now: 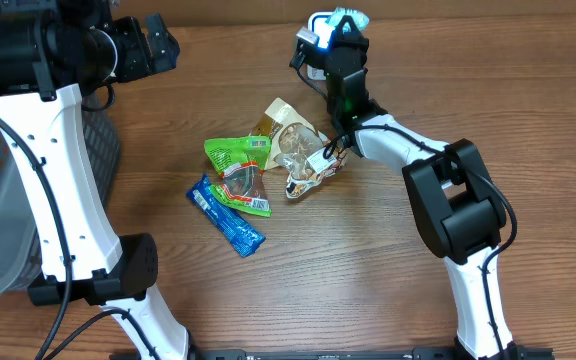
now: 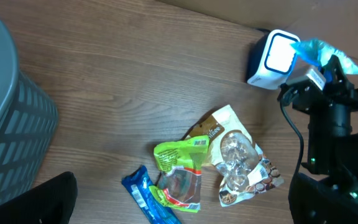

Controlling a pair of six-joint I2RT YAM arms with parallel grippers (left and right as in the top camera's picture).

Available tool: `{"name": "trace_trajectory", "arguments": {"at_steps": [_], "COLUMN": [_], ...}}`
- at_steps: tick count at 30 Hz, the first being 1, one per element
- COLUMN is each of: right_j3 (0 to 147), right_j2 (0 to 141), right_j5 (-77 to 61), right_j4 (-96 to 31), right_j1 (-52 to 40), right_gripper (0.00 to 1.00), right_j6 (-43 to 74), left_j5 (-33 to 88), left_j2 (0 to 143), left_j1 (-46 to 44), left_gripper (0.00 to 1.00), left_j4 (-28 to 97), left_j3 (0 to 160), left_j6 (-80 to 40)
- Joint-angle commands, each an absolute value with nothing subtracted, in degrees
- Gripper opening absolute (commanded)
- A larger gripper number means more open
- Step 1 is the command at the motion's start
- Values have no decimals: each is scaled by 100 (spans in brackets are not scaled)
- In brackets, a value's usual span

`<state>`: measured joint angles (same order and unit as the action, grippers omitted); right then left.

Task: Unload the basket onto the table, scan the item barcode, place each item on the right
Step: 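Hold the pale green packet's barcode in front of the scanner, then carry the pale green packet right and release it on the table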

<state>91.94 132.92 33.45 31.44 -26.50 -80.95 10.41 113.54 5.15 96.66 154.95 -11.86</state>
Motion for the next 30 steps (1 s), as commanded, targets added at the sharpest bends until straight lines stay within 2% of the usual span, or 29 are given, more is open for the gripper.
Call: {"name": "trace_trajectory", "arguments": {"at_steps": [1, 3, 5, 8, 11, 16, 18, 25, 30], "right_j3": [9303, 9303, 9303, 9303, 9303, 9301, 9164, 8440, 8324], "right_j2": [12269, 11655, 11207, 10173, 9415, 9067, 9155, 9898, 10551], "right_j5": [3507, 3367, 3208, 2403, 1481, 862, 486, -1332, -1573], "right_j4": [2329, 670, -174, -1664, -2987, -4899, -5304, -5328, -5321], "right_j1": [-2805, -2917, -2930, -2764, -2314, -1168, -582, 1122, 1573], "right_gripper": [4, 4, 4, 4, 4, 4, 4, 4, 4], "right_j6": [-7312, -6510, -5465, -2873, -596, 1474, 1826, 1824, 1706], "left_j5": [989, 989, 989, 989, 991, 989, 991, 989, 989], "left_j2": [11399, 11402, 11402, 11399, 11402, 11402, 11402, 11402, 11402], "left_j1": [523, 523, 523, 523, 523, 523, 523, 523, 523], "left_gripper": [100, 100, 100, 100, 100, 100, 100, 100, 100], "left_j4": [9666, 9666, 9666, 9666, 9666, 9666, 9666, 9666, 9666], "left_j3": [15485, 15485, 15485, 15485, 15485, 15485, 15485, 15485, 15485], "left_j6": [-1160, -1160, -1160, -1160, -1160, -1160, -1160, -1160, -1160]}}
